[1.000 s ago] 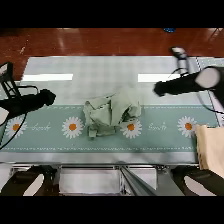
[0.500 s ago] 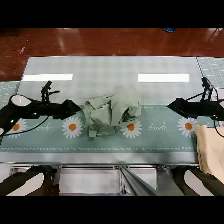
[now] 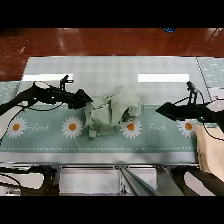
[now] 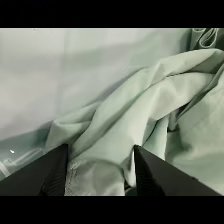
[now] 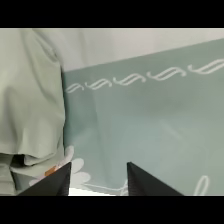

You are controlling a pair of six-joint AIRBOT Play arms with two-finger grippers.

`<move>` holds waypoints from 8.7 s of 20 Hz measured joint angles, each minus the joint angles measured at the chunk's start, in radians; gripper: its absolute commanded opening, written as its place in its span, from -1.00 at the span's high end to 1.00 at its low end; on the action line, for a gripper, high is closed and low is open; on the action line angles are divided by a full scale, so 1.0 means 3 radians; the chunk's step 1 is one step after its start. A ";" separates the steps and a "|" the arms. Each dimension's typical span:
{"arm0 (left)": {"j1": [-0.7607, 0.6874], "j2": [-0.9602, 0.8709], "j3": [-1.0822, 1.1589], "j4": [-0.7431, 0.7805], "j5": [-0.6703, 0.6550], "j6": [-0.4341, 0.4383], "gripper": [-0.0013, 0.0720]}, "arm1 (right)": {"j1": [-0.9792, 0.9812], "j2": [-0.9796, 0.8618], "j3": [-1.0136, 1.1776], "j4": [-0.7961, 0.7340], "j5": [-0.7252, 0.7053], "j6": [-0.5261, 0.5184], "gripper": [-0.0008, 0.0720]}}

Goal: Fold the shirts.

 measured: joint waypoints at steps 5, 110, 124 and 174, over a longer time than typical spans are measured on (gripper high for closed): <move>-0.0056 -0.0161 0.0214 -0.0025 -0.0183 0.0043 0.91 | 0.0294 -0.0197 -0.0005 0.0078 -0.0033 -0.0011 -0.13; 0.0023 0.0444 0.0436 0.0024 -0.0715 0.0098 0.91 | -0.0388 -0.1062 0.1223 0.0296 0.1038 -0.0383 0.92; 0.0486 0.1553 0.3516 0.0558 -0.1483 -0.0675 0.91 | -0.0286 0.0488 0.4712 -0.0498 0.1074 0.0074 0.92; 0.1789 0.1322 -0.0427 0.1649 -0.0978 -0.0069 -0.42 | -0.1439 -0.1024 0.1006 0.0361 0.1045 -0.0434 -0.14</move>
